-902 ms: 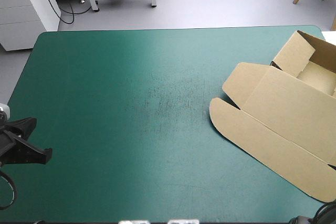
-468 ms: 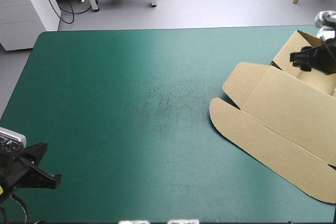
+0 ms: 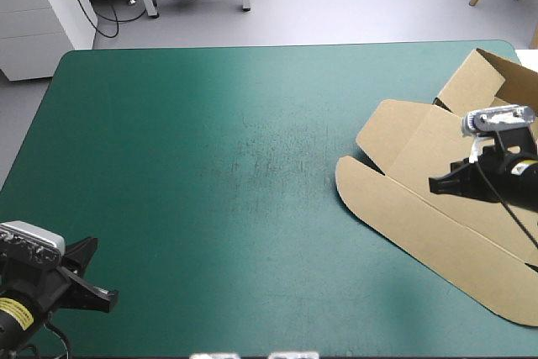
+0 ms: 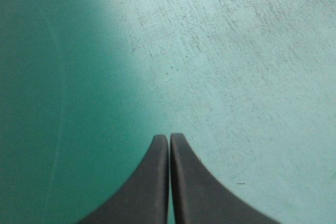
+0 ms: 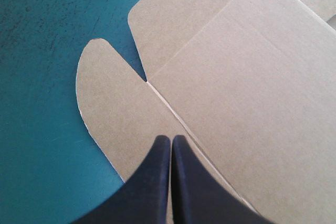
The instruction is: Fold the box
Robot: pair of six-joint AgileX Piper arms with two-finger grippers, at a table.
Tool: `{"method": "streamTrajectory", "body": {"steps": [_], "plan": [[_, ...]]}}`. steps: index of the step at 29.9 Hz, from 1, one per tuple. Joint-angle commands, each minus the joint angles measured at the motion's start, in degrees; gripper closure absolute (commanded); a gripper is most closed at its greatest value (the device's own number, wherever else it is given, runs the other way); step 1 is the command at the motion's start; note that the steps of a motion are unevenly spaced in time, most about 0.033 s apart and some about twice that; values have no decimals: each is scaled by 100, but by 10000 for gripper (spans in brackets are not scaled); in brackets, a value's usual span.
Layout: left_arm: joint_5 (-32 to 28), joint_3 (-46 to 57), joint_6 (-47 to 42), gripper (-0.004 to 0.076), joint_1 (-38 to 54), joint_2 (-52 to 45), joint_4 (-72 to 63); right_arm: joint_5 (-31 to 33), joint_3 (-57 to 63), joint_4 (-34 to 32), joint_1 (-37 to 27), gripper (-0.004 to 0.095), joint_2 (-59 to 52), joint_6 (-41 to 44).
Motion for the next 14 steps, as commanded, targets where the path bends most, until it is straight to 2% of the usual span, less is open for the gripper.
{"method": "streamTrajectory", "body": {"steps": [1, 8, 14], "plan": [[-811, 230, -20, 734, -34, -145, 2, -672, 419, 140, 5, 927, -724, -247], [-1637, 1044, -8, 734, -34, -561, 2, -1386, 1632, 314, 5, 927, -2153, -278], [-1860, 1396, -8, 734, -34, -763, 70, -1907, 2466, 470, 5, 927, -3144, -215]]}}
